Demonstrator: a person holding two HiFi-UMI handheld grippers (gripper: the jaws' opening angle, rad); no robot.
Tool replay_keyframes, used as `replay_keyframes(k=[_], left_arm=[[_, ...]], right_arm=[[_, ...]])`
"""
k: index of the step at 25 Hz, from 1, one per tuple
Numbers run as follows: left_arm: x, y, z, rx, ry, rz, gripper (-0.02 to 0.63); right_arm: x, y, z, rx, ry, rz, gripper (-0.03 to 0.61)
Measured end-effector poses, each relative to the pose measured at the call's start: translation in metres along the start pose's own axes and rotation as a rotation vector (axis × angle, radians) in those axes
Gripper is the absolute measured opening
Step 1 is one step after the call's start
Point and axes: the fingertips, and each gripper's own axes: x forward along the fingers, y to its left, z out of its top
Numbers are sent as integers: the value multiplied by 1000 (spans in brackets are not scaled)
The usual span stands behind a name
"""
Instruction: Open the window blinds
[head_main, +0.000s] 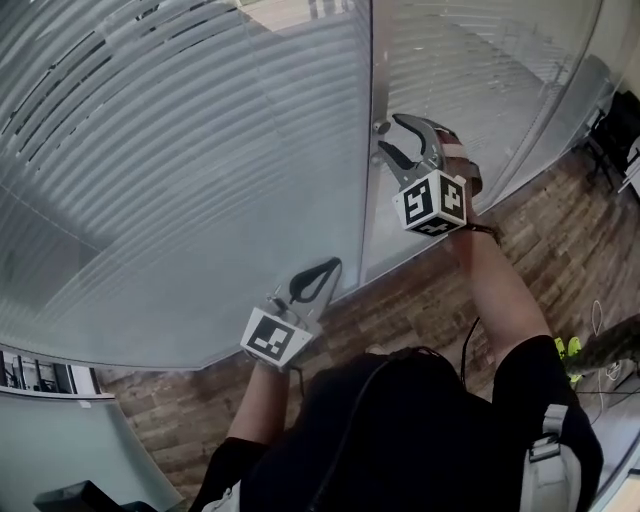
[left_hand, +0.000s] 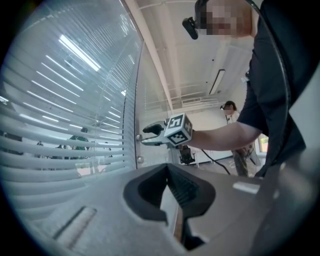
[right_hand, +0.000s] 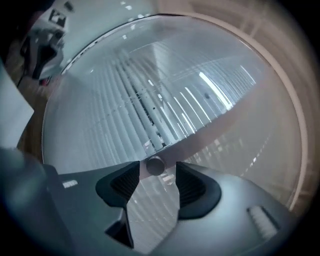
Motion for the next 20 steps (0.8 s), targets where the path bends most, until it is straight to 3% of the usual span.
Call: replay_keyframes(k=[2, 7, 17, 20], left_arm=[[-2, 0, -1, -1, 0, 7, 4], [-7, 4, -1, -7, -2, 31, 5], [-11, 13, -9, -3, -3, 57, 5], [-9, 12, -9, -3, -1, 51, 5]], right_arm=[[5, 8, -2, -137, 17, 27, 233], [14, 13, -2, -297, 34, 27, 231], [16, 10, -1, -370, 22, -6, 192], [17, 14, -3, -410, 31, 12, 136]])
